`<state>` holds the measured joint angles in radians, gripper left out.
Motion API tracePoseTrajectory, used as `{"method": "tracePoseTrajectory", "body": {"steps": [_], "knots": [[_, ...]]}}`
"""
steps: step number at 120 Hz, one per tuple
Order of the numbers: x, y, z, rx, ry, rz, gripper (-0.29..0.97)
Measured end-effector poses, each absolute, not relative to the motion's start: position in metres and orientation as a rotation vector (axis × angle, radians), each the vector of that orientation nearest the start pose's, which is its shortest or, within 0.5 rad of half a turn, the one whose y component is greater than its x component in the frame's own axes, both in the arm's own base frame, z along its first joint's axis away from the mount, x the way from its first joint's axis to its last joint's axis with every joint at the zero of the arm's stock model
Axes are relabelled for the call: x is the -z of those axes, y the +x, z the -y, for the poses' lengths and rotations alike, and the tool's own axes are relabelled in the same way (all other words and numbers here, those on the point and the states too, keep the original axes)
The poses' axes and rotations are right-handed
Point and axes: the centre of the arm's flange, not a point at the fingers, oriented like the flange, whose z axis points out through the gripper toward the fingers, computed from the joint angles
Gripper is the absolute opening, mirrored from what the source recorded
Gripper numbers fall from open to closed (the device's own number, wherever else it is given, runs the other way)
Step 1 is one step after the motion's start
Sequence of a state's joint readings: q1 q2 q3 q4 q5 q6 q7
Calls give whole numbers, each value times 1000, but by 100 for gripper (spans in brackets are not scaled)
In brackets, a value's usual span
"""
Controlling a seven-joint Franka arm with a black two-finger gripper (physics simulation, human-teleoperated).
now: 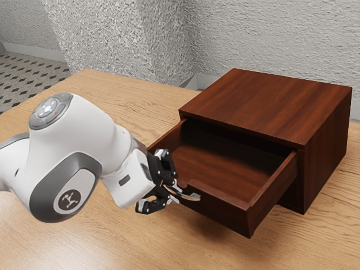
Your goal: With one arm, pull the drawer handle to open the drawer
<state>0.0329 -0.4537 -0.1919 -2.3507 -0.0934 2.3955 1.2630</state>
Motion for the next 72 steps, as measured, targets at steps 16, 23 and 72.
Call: {"method": "tracePoseTrajectory", "body": {"steps": [16, 23, 72], "knots": [[-552, 448, 83, 602, -2195, -1779, 17], [-554, 447, 83, 607, -2196, -1775, 21], [-721, 457, 135, 671, -2202, -1661, 56]]}}
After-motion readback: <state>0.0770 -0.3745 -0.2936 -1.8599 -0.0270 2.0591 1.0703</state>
